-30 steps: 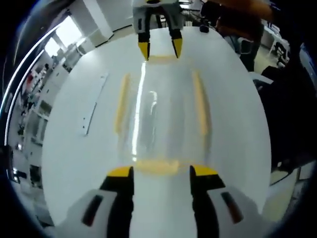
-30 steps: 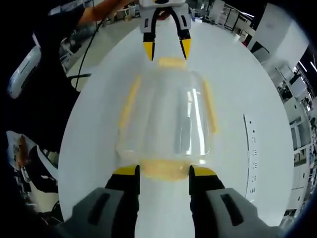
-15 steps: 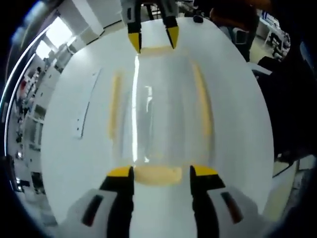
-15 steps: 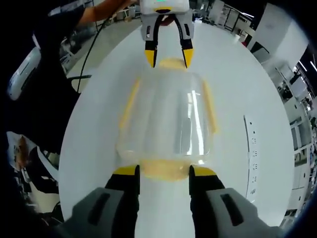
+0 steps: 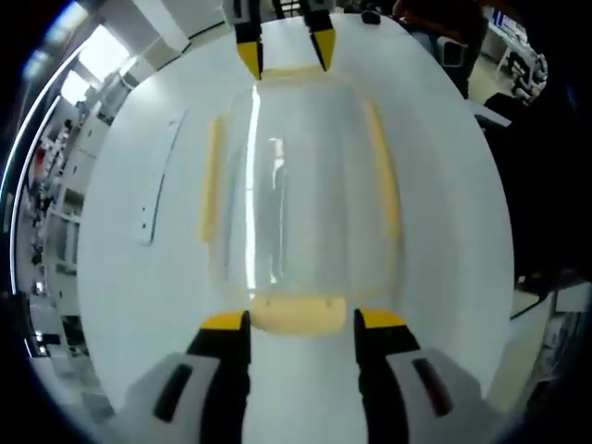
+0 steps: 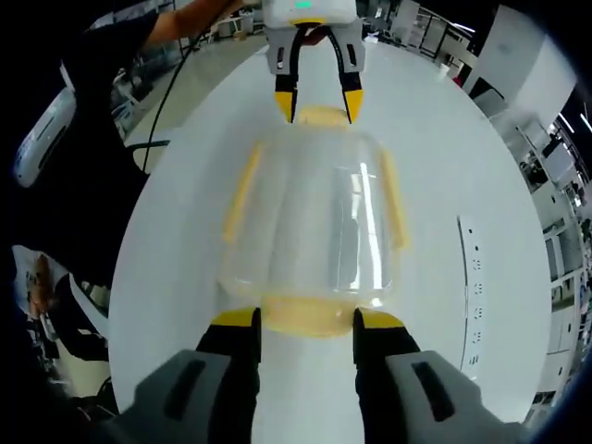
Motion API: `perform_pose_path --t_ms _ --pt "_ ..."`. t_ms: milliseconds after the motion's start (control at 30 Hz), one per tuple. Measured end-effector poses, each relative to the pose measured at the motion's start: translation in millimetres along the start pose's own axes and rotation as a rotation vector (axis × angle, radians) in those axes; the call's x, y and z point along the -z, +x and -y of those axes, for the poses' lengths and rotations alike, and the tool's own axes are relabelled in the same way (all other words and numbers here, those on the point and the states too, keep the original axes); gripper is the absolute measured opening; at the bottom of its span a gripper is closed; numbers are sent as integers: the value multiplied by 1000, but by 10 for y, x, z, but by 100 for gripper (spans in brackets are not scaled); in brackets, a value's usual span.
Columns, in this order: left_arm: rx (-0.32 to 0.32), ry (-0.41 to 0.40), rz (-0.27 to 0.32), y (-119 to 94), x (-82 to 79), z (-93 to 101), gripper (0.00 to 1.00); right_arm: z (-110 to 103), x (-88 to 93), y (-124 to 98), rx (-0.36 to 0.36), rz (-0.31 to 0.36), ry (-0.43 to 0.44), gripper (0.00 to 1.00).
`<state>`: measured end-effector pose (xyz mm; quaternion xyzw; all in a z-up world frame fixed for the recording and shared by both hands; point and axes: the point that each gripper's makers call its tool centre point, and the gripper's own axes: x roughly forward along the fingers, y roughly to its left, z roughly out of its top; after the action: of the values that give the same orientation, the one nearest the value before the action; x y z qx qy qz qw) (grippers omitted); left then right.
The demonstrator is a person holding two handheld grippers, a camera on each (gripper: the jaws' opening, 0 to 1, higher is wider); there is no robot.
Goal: Snap each plastic latch of the storage box into its locked position after aligning the lid with the box until every specified latch is closed and the lid sits flush.
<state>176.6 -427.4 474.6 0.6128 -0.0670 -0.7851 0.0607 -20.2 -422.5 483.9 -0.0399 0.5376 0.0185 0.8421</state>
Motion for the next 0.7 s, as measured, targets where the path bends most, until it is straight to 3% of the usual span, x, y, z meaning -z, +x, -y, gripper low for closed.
perform_pose_path --t_ms 700 --pt "-23 40 24 37 -6 -28 40 -24 -4 31 0 0 7 38"
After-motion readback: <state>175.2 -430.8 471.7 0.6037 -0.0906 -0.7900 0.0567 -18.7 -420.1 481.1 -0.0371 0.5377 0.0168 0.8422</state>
